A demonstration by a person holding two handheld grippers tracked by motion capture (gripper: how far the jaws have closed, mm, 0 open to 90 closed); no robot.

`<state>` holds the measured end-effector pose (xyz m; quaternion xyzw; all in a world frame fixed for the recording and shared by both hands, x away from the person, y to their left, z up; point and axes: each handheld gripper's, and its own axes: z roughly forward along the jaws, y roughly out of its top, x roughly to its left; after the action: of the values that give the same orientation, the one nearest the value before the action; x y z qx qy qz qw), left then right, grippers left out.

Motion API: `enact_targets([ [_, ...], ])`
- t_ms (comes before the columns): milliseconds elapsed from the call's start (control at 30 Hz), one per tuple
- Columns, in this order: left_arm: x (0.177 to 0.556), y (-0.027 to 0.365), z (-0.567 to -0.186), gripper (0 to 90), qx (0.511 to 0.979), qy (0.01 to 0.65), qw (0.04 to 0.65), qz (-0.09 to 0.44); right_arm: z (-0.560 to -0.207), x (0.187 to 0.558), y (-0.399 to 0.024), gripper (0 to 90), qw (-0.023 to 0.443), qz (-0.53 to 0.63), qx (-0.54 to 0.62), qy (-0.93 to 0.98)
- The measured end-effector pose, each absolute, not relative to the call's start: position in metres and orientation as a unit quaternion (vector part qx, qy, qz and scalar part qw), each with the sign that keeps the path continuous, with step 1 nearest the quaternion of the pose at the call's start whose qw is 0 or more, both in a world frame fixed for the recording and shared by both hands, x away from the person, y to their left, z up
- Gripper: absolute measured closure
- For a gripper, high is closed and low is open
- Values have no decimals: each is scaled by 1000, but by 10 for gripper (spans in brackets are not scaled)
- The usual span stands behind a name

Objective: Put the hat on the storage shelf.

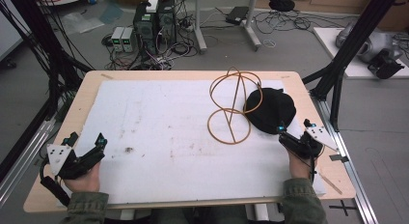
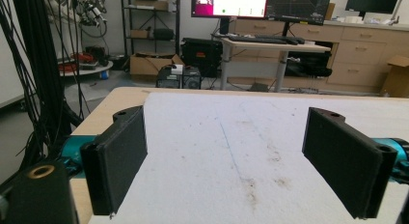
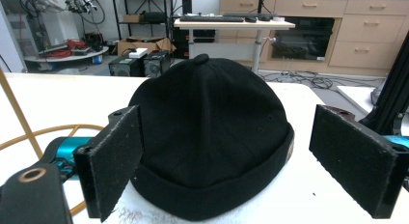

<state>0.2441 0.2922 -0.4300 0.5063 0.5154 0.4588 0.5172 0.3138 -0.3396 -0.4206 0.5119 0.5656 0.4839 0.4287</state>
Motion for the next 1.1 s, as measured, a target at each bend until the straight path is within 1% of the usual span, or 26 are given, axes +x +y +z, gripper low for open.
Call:
enact_targets([
  [667, 242, 284, -431, 162, 538, 493, 500, 466, -414, 345, -333, 111, 418, 485, 517, 567],
  [1100, 243, 286, -433, 162, 536, 502, 499, 461, -416, 359, -330, 112, 413, 475, 522, 575],
])
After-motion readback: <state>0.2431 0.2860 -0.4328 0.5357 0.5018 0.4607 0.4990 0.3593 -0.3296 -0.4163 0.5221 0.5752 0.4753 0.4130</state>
